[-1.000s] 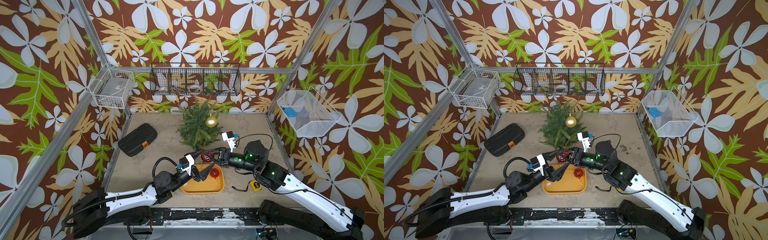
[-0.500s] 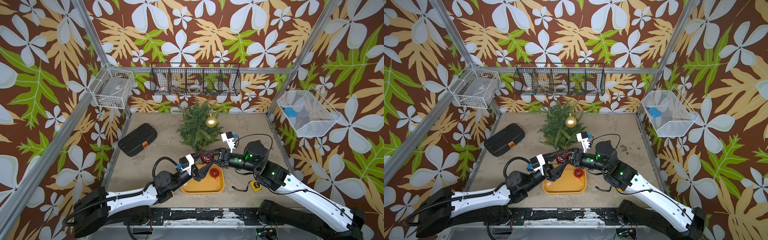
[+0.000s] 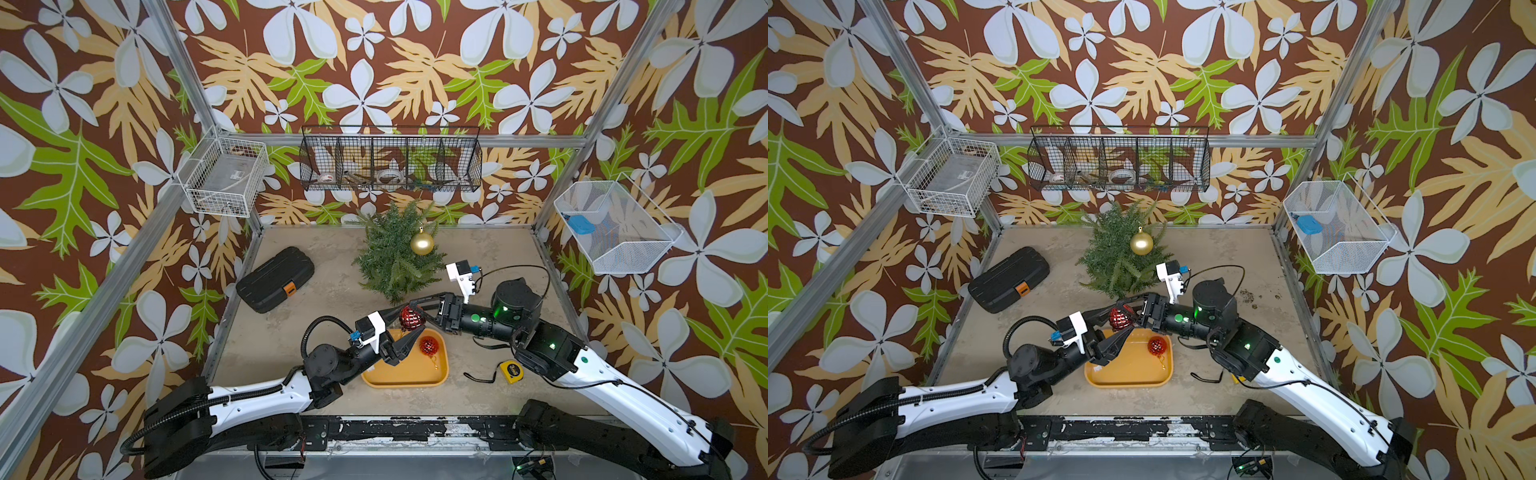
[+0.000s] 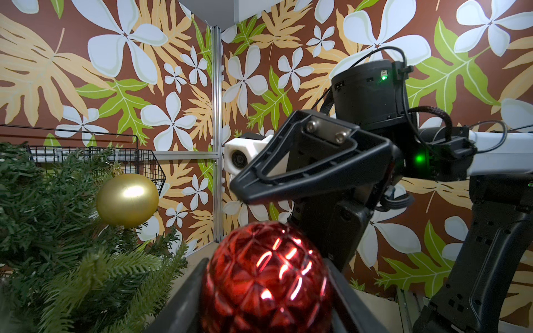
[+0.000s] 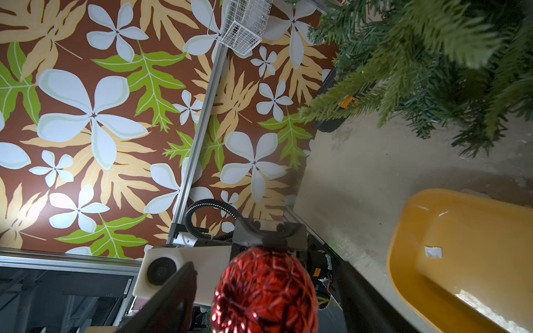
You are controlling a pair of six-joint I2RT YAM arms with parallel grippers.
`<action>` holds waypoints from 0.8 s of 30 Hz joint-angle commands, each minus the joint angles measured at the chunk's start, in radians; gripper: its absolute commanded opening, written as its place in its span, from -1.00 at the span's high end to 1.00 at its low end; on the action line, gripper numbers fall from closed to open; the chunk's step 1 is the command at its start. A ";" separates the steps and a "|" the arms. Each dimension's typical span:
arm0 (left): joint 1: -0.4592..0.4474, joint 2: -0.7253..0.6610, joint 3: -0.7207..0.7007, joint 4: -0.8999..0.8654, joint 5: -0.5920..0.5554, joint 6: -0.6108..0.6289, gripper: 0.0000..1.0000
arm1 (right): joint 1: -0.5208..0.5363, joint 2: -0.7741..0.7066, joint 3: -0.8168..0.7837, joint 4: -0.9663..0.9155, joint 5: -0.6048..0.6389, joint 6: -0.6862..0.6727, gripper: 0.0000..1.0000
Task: Decorate the small christmas tree with ornaments
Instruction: Pick up an ornament from the container.
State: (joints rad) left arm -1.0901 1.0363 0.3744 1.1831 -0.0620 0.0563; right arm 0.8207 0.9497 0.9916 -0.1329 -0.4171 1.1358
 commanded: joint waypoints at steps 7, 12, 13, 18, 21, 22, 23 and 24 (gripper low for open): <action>-0.001 -0.165 -0.001 -0.321 0.192 0.203 -0.10 | -0.006 0.038 0.169 -0.328 -0.134 -0.300 -0.59; -0.001 -0.231 0.014 -0.484 0.184 0.293 -0.11 | -0.008 0.087 0.217 -0.456 -0.274 -0.424 -0.65; -0.001 -0.238 0.015 -0.498 0.175 0.303 -0.11 | -0.006 0.090 0.204 -0.444 -0.310 -0.428 -0.66; -0.001 -0.213 0.052 -0.584 0.139 0.363 -0.11 | -0.006 0.108 0.144 -0.395 -0.373 -0.410 -0.62; -0.001 -0.197 0.058 -0.576 0.129 0.376 -0.11 | -0.006 0.118 0.126 -0.373 -0.384 -0.408 -0.55; -0.002 -0.195 0.057 -0.563 0.130 0.375 -0.11 | -0.007 0.118 0.120 -0.367 -0.383 -0.407 -0.52; -0.001 -0.192 0.057 -0.555 0.136 0.376 -0.11 | -0.007 0.117 0.117 -0.360 -0.382 -0.405 -0.49; -0.001 -0.188 0.058 -0.550 0.139 0.376 -0.11 | -0.008 0.118 0.114 -0.359 -0.382 -0.405 -0.46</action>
State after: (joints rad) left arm -1.0904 0.8406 0.4255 0.6273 0.0883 0.4068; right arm 0.8120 1.0683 1.1091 -0.5301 -0.7498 0.7460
